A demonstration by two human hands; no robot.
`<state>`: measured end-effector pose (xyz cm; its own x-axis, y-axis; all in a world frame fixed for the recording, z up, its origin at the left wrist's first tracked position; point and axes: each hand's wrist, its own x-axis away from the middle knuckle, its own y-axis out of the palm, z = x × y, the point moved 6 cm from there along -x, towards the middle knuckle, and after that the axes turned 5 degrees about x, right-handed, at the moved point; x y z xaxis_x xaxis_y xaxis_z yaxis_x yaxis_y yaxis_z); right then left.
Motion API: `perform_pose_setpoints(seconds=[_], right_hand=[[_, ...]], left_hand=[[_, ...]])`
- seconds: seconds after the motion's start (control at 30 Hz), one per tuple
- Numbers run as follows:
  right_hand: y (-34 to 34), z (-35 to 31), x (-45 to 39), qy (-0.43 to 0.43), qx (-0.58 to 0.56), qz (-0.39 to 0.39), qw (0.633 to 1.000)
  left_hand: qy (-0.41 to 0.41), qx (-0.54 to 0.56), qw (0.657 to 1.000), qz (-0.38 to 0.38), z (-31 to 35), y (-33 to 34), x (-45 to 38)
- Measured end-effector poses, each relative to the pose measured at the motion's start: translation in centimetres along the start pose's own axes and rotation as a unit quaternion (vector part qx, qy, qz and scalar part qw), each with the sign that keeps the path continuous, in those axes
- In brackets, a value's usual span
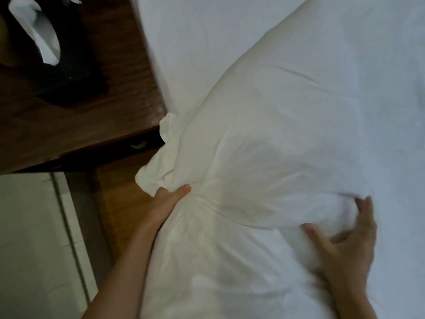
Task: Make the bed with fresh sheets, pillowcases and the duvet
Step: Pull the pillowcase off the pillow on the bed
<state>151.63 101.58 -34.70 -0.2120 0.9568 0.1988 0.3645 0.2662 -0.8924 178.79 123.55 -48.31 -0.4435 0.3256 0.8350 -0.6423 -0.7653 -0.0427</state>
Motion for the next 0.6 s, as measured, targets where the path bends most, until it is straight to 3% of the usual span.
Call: perform_pose_setpoints(seconds=[0.13,0.27,0.4,0.5,0.6], right_hand=[[-0.8,2.6,-1.9,0.068,0.023,-0.059,0.996],[0.2,2.6,-1.8,0.078,0.031,-0.049,0.995],[1.1,2.9,-1.8,0.08,0.024,-0.034,0.996],[1.3,2.8,-1.7,0.075,0.014,-0.022,0.997],[1.5,2.1,-1.5,0.063,-0.002,-0.005,0.998]], left_hand=[[-0.008,-0.025,0.999,-0.02,0.0,0.4,0.9],[0.075,-0.103,0.992,0.003,0.7,-0.5,0.1],[0.183,-0.287,0.937,0.073,2.9,-1.1,-0.4],[0.181,-0.284,0.94,0.058,3.4,-1.4,-1.9],[0.111,-0.191,0.975,0.027,3.0,-0.8,-3.6]])
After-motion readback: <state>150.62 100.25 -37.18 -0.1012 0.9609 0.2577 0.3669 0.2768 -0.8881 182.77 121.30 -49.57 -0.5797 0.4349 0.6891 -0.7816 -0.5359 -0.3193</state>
